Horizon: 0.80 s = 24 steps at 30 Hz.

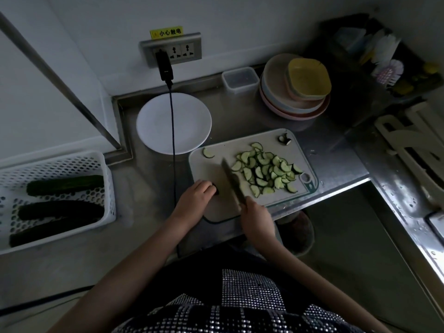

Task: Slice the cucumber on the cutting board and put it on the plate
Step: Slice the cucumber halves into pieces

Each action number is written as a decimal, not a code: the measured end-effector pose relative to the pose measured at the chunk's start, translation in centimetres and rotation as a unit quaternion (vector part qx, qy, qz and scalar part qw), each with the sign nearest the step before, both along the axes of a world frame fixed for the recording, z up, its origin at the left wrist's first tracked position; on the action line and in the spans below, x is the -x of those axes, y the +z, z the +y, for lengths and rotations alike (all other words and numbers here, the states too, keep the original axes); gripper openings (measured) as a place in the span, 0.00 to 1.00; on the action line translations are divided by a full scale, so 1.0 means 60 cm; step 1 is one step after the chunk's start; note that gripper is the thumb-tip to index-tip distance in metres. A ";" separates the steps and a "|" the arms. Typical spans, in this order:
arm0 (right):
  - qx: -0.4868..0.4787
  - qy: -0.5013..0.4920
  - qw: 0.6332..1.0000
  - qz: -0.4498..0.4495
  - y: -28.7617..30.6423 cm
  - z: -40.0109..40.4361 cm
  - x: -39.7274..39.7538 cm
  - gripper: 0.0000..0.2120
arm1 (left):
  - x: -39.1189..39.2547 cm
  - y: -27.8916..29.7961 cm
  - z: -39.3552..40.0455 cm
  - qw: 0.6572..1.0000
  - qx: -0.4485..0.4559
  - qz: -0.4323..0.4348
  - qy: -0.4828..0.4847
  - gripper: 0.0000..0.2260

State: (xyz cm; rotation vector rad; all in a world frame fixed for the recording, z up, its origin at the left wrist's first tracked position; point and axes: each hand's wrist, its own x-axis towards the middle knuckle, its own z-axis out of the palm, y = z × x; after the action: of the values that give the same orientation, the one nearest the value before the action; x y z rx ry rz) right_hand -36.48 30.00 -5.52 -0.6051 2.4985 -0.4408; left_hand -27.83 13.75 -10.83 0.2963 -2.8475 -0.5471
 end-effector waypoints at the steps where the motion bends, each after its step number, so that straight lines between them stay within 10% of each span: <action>1: 0.006 -0.035 0.999 0.002 0.001 0.010 0.011 0.08 | 0.000 0.000 0.001 1.000 -0.003 0.005 0.000 0.06; 24: 0.019 0.094 0.995 0.005 0.014 -0.010 -0.022 0.11 | 0.006 0.016 -0.003 0.998 0.038 -0.038 -0.023 0.16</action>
State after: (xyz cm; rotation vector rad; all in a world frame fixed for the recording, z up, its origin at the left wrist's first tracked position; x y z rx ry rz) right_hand -35.15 29.38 -4.65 -0.8514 2.4193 -0.4150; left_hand -28.20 13.55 -9.89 0.2427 -2.9478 -0.4437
